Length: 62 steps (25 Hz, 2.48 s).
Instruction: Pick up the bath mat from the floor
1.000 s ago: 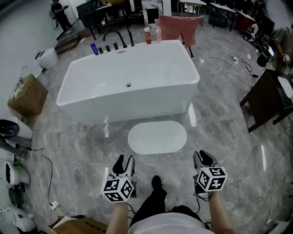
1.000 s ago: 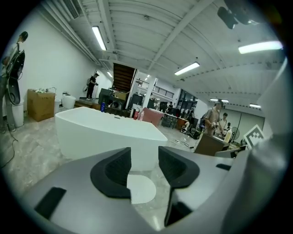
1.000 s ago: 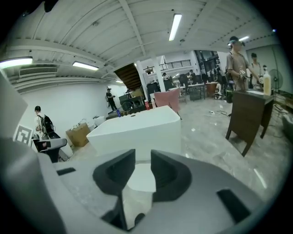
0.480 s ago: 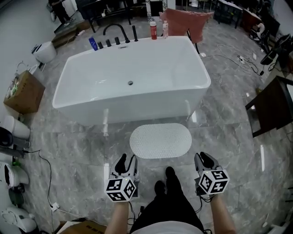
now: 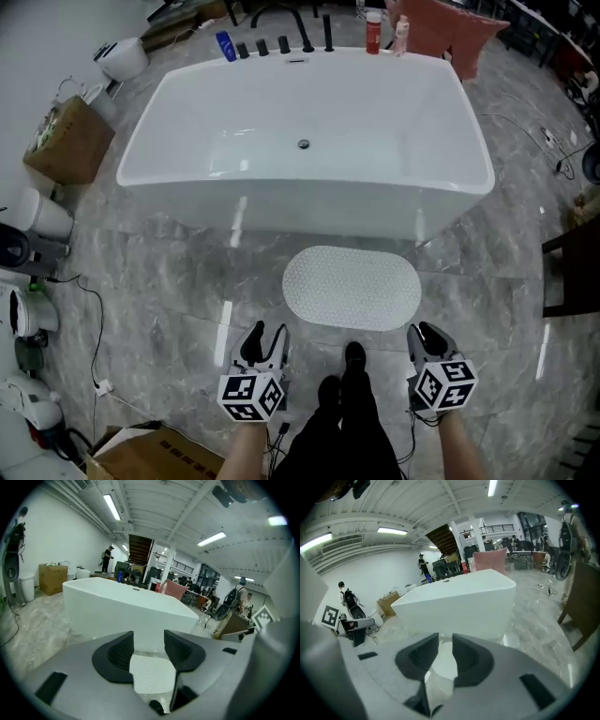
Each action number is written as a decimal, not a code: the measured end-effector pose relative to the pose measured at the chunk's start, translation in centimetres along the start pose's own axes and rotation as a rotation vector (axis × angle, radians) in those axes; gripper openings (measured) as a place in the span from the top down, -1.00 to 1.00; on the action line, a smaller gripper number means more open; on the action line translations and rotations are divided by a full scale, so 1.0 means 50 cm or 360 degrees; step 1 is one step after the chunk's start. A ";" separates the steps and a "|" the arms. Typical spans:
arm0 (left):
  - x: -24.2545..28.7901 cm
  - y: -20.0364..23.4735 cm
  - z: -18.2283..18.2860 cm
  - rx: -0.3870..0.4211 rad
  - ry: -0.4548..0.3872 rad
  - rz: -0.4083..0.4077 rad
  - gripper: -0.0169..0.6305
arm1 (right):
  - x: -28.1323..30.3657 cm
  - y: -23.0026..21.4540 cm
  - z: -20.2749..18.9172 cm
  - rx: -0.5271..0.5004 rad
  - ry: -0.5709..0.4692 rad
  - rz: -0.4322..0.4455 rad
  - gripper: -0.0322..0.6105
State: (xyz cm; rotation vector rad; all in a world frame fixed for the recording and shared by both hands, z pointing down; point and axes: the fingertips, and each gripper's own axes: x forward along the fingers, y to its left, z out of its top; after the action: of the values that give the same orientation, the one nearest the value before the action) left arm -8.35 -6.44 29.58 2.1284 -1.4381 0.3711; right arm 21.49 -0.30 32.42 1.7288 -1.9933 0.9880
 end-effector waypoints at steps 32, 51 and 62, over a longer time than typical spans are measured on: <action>0.491 0.478 -0.782 -0.0213 -0.0084 0.0365 0.17 | 0.911 -0.055 -0.538 -0.0311 0.0015 0.0474 0.62; 0.603 0.611 -0.930 -0.0237 0.0026 0.0429 0.10 | 1.036 -0.016 -0.669 -0.0368 0.0109 0.0538 0.62; 0.753 0.652 -0.922 -0.0229 0.0161 0.0389 0.05 | 1.022 -0.034 -0.684 -0.0299 0.0130 0.0526 0.62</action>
State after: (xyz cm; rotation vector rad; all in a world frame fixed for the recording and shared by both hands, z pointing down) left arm -20.21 -18.23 95.33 1.8007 -1.6189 0.4452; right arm 5.51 -14.65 90.04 1.2685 -2.2819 0.9163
